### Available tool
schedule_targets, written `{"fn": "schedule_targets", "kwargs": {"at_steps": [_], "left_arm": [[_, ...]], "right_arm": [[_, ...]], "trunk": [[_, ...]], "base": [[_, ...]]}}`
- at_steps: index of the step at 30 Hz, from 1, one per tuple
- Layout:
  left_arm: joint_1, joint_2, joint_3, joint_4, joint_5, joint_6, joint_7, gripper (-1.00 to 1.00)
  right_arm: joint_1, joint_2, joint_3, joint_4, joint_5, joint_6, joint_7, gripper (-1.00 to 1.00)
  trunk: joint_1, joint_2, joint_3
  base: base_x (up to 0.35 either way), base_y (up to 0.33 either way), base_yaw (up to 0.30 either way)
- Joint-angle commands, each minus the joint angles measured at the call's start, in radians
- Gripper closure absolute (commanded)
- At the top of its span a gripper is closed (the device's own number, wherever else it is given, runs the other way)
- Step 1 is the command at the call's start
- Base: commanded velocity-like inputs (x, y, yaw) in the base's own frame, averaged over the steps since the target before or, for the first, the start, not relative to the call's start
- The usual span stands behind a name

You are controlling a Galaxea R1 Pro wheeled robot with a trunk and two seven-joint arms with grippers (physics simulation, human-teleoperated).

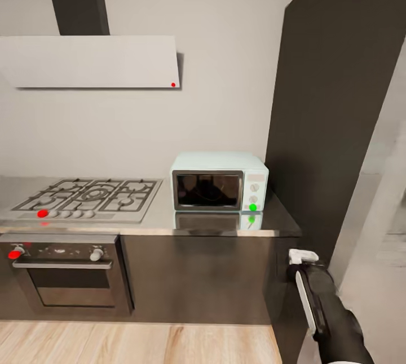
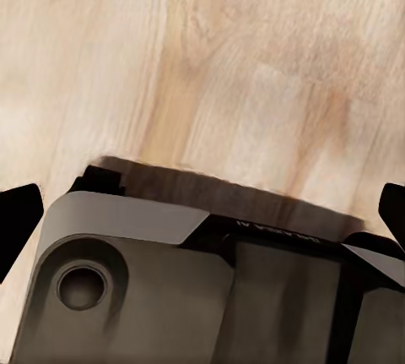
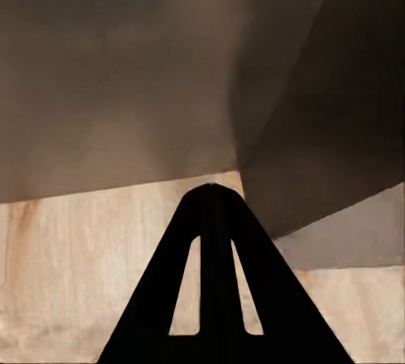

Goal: In the kitchen, take the popcorn bag from the countertop, put it into the microwave, and heat it until the popcorn is cooked so the cooked popcorn ends up inside the bag.

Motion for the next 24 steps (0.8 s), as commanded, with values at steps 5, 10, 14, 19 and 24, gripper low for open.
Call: {"fn": "schedule_targets", "kwargs": {"at_steps": [5,10,14,19,24], "left_arm": [[-0.001,0.005,-0.008,0.002,0.008,-0.004,-0.004,-1.00],[0.000,0.009,-0.009,0.003,0.001,-0.004,-0.003,-1.00],[-0.001,0.014,-0.010,0.003,0.001,-0.003,-0.001,-1.00],[0.001,0.064,-0.013,0.005,-0.005,0.001,-0.001,-1.00],[0.006,0.078,-0.013,0.005,-0.007,0.001,-0.001,-1.00]], "right_arm": [[0.086,-0.005,0.002,0.625,0.011,-0.377,-0.005,1.00],[0.103,-0.031,-0.001,1.305,0.059,-0.996,-0.025,1.00],[0.211,-0.045,-0.007,1.345,0.057,-1.066,-0.030,1.00],[0.259,-0.069,-0.025,1.349,-0.067,-1.086,-0.031,1.00],[0.261,-0.080,-0.023,1.349,-0.073,-1.089,-0.030,1.00]], "trunk": [[-0.001,-0.001,-0.001],[-0.001,-0.001,-0.001],[-0.001,-0.001,-0.001],[-0.001,-0.001,-0.001],[-0.001,-0.001,-0.001]], "base": [[-0.220,0.000,0.000],[-0.010,0.000,0.000],[0.000,0.000,0.000],[0.000,0.000,0.000],[0.000,0.000,0.000]]}}
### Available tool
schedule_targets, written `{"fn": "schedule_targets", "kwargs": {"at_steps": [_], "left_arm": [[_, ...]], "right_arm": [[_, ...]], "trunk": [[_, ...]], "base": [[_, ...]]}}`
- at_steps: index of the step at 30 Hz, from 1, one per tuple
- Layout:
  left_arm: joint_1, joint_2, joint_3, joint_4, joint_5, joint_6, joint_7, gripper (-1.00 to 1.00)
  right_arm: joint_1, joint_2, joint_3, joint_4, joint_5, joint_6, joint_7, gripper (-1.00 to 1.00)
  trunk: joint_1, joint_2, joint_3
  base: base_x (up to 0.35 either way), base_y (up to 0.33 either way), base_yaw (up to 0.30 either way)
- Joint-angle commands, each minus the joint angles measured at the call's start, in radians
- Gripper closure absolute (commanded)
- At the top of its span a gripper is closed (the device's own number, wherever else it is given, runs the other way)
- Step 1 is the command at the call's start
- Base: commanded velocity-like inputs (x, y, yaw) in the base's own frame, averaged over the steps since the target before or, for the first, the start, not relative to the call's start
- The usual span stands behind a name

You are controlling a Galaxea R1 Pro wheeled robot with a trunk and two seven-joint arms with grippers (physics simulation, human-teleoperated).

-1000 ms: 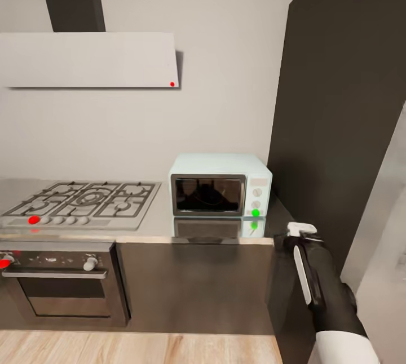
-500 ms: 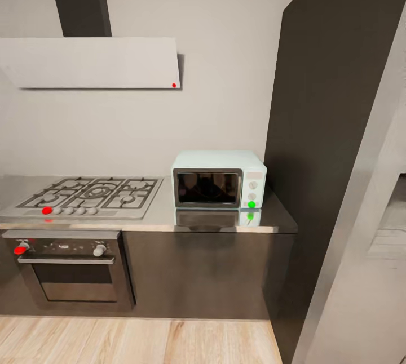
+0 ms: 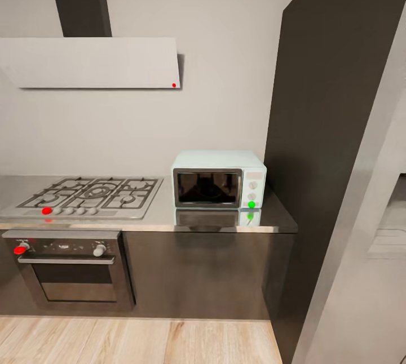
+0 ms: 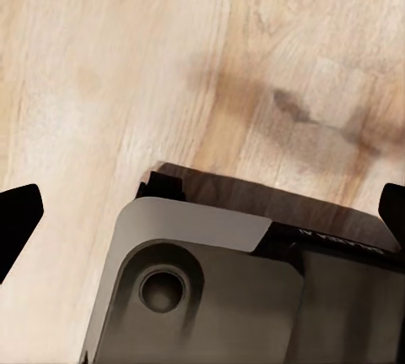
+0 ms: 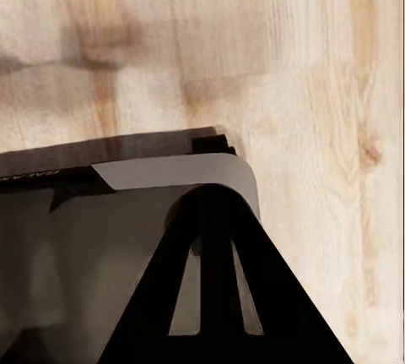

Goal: In the kitchen, take the popcorn bag from the countertop, put it into the microwave, and heat it until the popcorn is cooked so the cooked popcorn ends up inside the bag.

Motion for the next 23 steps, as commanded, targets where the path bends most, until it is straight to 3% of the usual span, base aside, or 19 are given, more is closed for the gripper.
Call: {"fn": "schedule_targets", "kwargs": {"at_steps": [1,4,6,7,10,13,17,20,21,22,23], "left_arm": [[-0.001,0.000,-0.008,0.001,0.009,-0.003,-0.004,-1.00],[-0.001,-0.009,-0.008,0.001,0.009,-0.003,-0.004,-1.00],[-0.001,-0.010,-0.008,0.001,0.009,-0.004,-0.004,-1.00],[-0.001,-0.010,-0.008,0.001,0.009,-0.004,-0.004,-1.00],[-0.001,-0.011,-0.008,0.001,0.009,-0.004,-0.004,-1.00],[0.000,-0.015,-0.011,0.001,0.008,-0.003,-0.004,-1.00],[0.000,-0.029,-0.014,0.001,-0.004,-0.001,-0.004,-1.00],[0.000,-0.027,-0.013,0.001,-0.025,-0.005,-0.004,-1.00],[-0.001,0.021,-0.011,-0.008,-0.035,-0.020,-0.006,-1.00],[-0.001,0.021,-0.011,-0.008,-0.035,-0.020,-0.006,-1.00],[-0.001,0.021,-0.011,-0.007,-0.035,-0.020,-0.006,-1.00]], "right_arm": [[0.000,-0.001,-0.005,0.003,0.009,-0.007,-0.001,1.00],[0.001,-0.006,0.001,0.003,0.029,-0.006,0.001,1.00],[0.002,-0.036,0.002,0.003,0.040,-0.006,0.005,1.00],[0.002,-0.072,0.001,0.003,0.042,-0.006,0.010,1.00],[0.002,-0.087,0.001,0.003,0.047,-0.006,0.014,1.00],[0.002,-0.079,0.002,0.003,0.052,-0.004,0.015,1.00],[0.002,-0.011,0.003,0.003,0.106,-0.007,0.014,1.00],[0.002,0.000,0.002,0.003,0.127,-0.008,0.014,1.00],[0.002,-0.003,-0.025,0.000,0.179,0.020,0.009,1.00],[0.002,-0.011,-0.074,0.000,0.120,0.012,0.014,1.00],[0.002,-0.010,-0.073,0.000,0.120,0.012,0.014,1.00]], "trunk": [[0.000,-0.001,-0.001],[0.000,-0.001,-0.001],[0.000,-0.001,-0.001],[0.000,-0.001,-0.001],[0.000,-0.001,-0.001],[0.000,-0.001,-0.001],[0.000,-0.001,-0.001],[0.000,-0.001,-0.001],[0.000,-0.001,-0.001],[0.000,-0.001,-0.001],[0.000,-0.001,-0.001]], "base": [[0.000,0.000,0.000],[0.000,0.000,0.000],[0.000,0.000,0.000],[0.000,0.000,0.000],[0.000,0.000,0.000],[0.000,0.000,0.000],[0.000,0.000,0.000],[0.000,0.000,0.000],[0.000,0.000,0.000],[0.000,0.000,0.000],[0.000,0.000,0.000]]}}
